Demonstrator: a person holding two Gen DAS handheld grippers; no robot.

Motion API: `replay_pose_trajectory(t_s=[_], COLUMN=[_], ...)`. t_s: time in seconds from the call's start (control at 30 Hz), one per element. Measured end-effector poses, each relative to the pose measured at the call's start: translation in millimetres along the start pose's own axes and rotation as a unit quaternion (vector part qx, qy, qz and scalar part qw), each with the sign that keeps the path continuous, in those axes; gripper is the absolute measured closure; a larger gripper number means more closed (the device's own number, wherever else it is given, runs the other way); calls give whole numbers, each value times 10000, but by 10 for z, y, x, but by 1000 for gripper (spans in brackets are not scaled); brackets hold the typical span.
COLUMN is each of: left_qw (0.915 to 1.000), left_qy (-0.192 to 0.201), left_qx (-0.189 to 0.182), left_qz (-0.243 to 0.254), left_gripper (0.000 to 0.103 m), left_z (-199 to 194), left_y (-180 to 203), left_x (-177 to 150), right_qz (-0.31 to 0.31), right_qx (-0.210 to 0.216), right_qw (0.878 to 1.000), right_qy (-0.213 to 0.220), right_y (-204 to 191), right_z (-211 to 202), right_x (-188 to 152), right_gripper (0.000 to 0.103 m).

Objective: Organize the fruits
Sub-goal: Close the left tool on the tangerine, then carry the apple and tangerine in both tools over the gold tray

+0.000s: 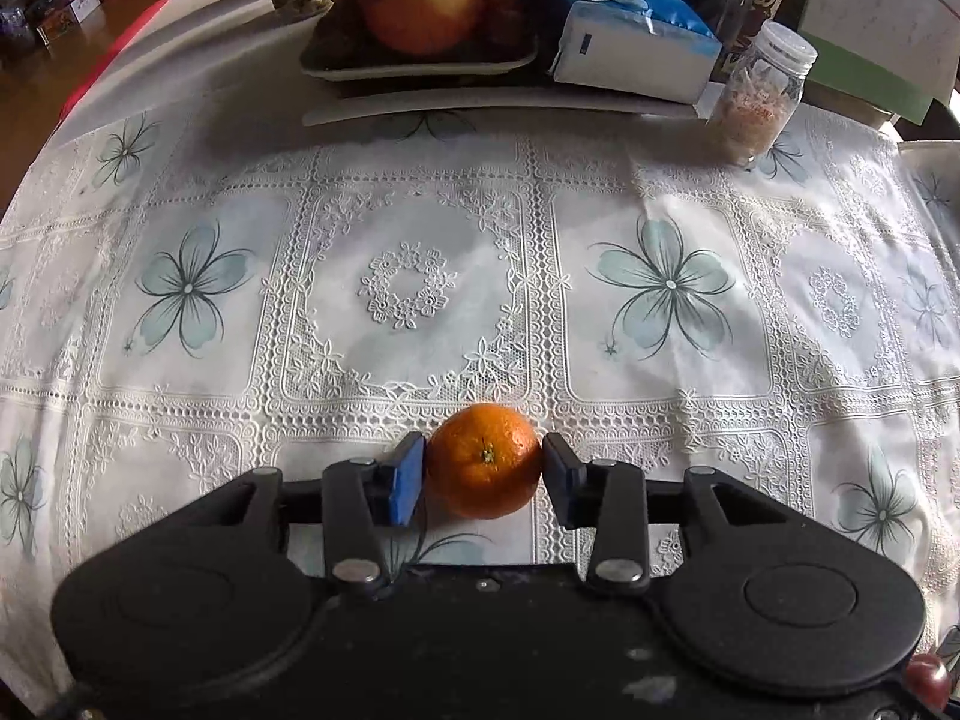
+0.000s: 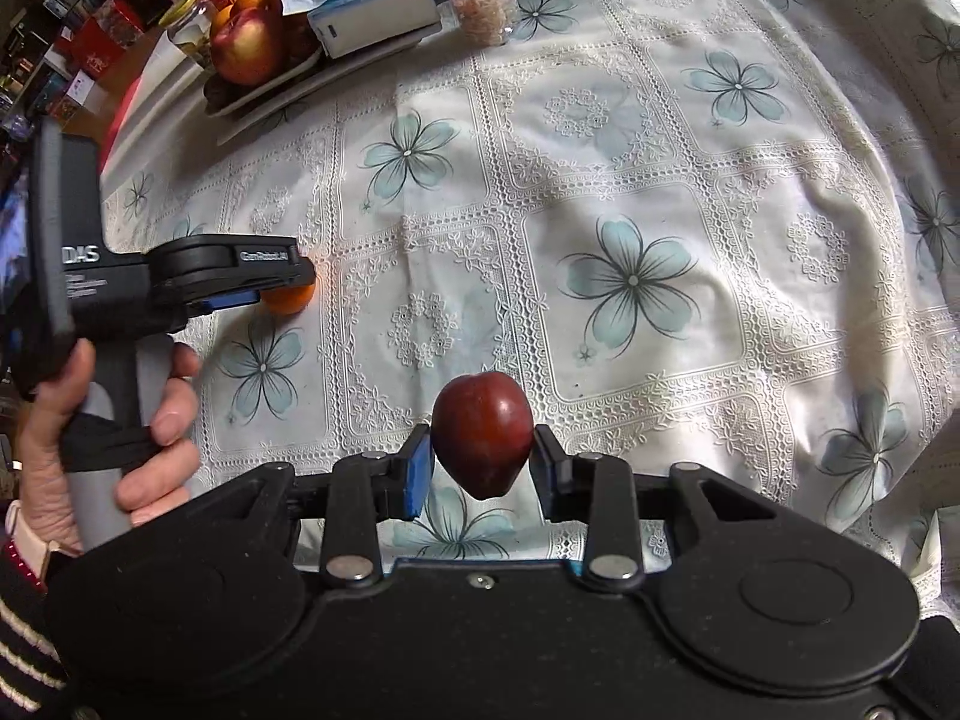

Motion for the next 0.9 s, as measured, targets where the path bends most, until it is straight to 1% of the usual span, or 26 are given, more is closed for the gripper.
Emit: replay_pose_trajectory(t_s=[0.07, 0.13, 0.23, 0.33, 0.43, 0.57, 0.7, 0.9], left_qw=[10000, 10000, 9999, 9996, 9995, 9996, 9990, 9984], left_qy=[-45, 16, -35, -93, -85, 30, 61, 38], left_qx=[44, 75, 31, -101, -194, -273, -442, -551], left_qz=[-12, -24, -104, -238, -225, -75, 39, -111], left_gripper=[61, 62, 63, 63, 63, 63, 63, 63], left_z=[60, 58, 40, -67, -253, -537, -744, -856], left_y=[10, 22, 10, -19, -31, -21, -78, -263], left_x=[13, 15, -3, -104, -297, -679, -1208, -1994], right_qz=[19, 30, 57, 63, 80, 116, 162, 49], right_qx=[-39, -45, -65, -88, -119, -223, -340, -447], right_qw=[10000, 10000, 10000, 9999, 9999, 9997, 9993, 9989], right_qy=[13, 9, -1, 5, -6, -3, -1, 99], right_y=[6, 14, 27, 39, 52, 73, 103, 94], right_z=[-1, 3, 7, 10, 26, 59, 101, 135], right_x=[8, 14, 25, 25, 28, 38, 44, 21], right_gripper=[59, 59, 59, 59, 59, 59, 59, 59])
Point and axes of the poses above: each gripper's, at about its wrist camera, not at the fingertips, and z roughly the way its jaws point, y to its right, x to its top, the point moved 4 cm from there along z, roughly the way its jaws point, and after that the axes turned 15 degrees about -y, right-handed, at the moved point
